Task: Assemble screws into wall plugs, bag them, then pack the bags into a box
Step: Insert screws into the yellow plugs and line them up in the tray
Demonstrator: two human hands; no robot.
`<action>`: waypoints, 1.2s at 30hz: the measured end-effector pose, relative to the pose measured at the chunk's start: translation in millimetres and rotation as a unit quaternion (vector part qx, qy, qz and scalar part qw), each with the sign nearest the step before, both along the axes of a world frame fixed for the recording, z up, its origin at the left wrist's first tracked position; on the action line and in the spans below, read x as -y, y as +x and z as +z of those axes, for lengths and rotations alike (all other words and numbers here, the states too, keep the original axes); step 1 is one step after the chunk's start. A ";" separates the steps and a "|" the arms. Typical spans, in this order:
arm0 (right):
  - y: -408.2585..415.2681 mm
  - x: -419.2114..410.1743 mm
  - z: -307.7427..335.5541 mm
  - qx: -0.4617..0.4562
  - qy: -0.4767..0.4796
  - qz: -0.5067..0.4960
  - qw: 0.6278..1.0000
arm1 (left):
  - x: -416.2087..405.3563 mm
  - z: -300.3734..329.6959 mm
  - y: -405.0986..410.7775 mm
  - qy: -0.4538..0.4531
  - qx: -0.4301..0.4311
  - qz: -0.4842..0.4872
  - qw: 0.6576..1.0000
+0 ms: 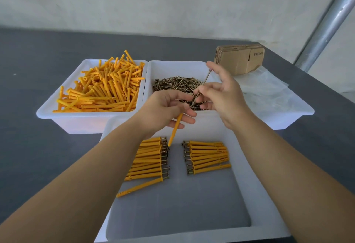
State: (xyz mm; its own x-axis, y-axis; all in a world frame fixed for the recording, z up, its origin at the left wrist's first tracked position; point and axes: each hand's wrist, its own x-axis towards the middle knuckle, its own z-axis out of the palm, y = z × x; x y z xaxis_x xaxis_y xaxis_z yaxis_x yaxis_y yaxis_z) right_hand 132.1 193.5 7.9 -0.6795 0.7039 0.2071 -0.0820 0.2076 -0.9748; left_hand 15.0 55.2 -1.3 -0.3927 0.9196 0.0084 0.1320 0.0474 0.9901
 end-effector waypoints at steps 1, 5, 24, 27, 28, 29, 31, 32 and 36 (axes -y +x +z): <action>0.5 -1.0 0.2 -0.017 -0.006 -0.008 1.000 | -0.5 -0.3 1.4 -0.007 0.004 -0.017 1.000; 0.2 0.0 -4.4 -0.013 0.001 0.008 1.000 | -2.9 -1.8 4.5 -0.005 0.009 -0.041 0.999; 0.2 -4.6 -12.0 -0.032 0.021 -0.132 0.990 | -11.3 -12.8 29.3 0.007 -0.248 -0.040 0.968; 0.1 -6.1 -14.0 -0.032 0.014 -0.128 0.991 | -20.7 -23.3 40.4 0.006 -0.439 -0.018 0.898; 0.1 -6.9 -15.3 -0.029 0.012 -0.126 0.992 | -24.0 -27.1 43.8 -0.018 -0.489 -0.019 0.872; 0.0 -7.9 -16.6 -0.026 0.013 -0.125 0.992 | -27.7 -31.3 46.6 -0.054 -0.540 -0.015 0.840; -0.6 -9.7 -18.7 -0.018 0.019 -0.124 0.992 | -32.7 -39.4 50.9 -0.111 -0.630 0.000 0.769; -1.1 -10.2 -19.5 -0.014 0.024 -0.123 0.992 | -33.8 -41.4 53.3 -0.121 -0.657 0.001 0.744; -2.6 -12.3 -21.1 -0.007 0.031 -0.120 0.992 | -31.8 -39.4 59.2 -0.109 -0.689 -0.023 0.716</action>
